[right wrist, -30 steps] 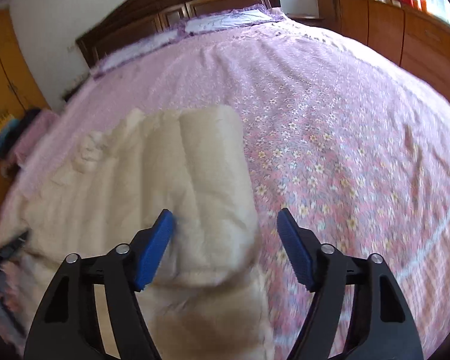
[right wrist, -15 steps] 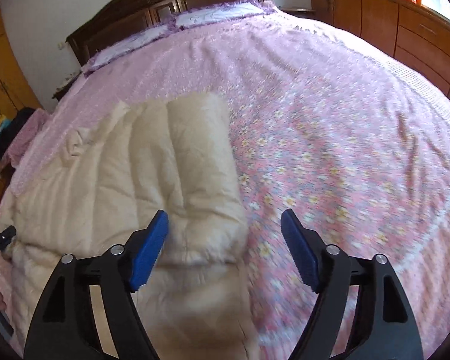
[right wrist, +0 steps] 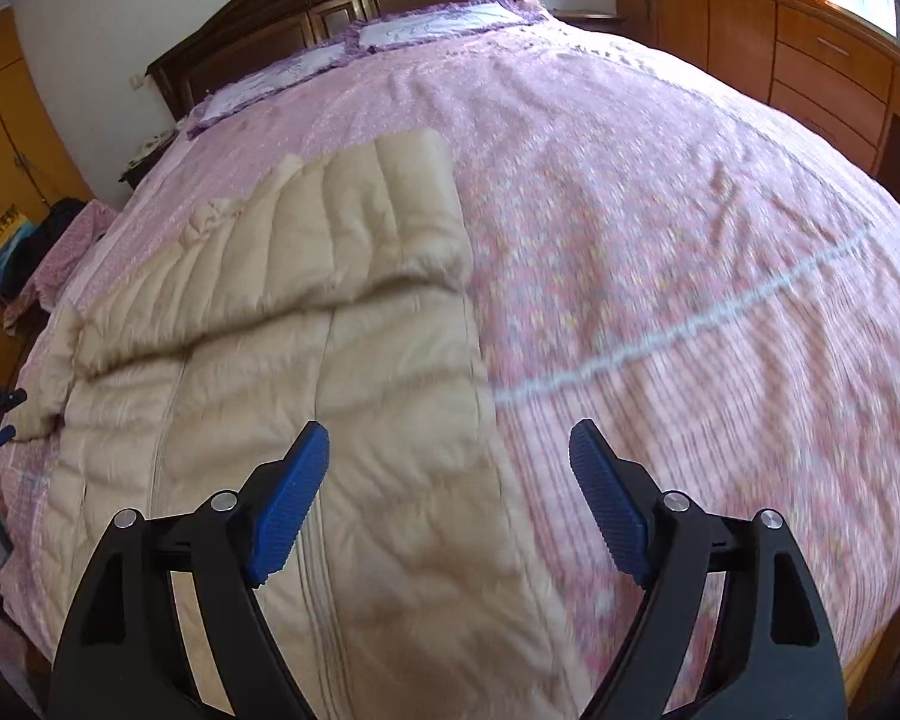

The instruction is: Fold large clothes

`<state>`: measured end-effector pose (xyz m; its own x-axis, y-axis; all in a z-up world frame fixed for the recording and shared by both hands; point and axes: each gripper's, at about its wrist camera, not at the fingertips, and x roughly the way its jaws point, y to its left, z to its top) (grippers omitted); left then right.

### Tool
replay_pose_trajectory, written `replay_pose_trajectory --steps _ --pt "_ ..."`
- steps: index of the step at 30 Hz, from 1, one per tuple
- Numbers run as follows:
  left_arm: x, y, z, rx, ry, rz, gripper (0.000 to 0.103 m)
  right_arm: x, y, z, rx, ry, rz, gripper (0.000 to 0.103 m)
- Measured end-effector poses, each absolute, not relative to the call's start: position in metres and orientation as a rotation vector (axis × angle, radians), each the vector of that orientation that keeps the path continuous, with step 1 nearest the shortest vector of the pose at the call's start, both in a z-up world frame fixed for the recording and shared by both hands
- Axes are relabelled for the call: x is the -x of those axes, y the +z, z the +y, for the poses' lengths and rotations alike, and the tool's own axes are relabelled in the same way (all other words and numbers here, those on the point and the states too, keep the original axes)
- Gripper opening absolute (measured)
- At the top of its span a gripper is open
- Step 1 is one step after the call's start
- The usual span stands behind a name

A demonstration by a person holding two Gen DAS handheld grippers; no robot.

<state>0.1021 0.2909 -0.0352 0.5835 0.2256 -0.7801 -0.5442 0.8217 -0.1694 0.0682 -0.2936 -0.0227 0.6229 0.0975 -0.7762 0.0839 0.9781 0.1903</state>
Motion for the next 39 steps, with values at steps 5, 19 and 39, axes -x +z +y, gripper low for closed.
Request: replay_pose_trajectory --steps 5,19,39 --pt "-0.111 -0.064 0.328 0.539 0.504 0.856 0.078 -0.057 -0.024 -0.288 -0.185 -0.02 0.922 0.08" --pt "-0.142 -0.08 0.329 0.399 0.54 0.881 0.021 -0.055 -0.039 -0.265 -0.155 -0.011 0.977 0.081" --pt "-0.004 0.057 0.266 0.271 0.458 0.53 0.006 -0.049 -0.037 -0.271 -0.17 0.049 0.962 0.082"
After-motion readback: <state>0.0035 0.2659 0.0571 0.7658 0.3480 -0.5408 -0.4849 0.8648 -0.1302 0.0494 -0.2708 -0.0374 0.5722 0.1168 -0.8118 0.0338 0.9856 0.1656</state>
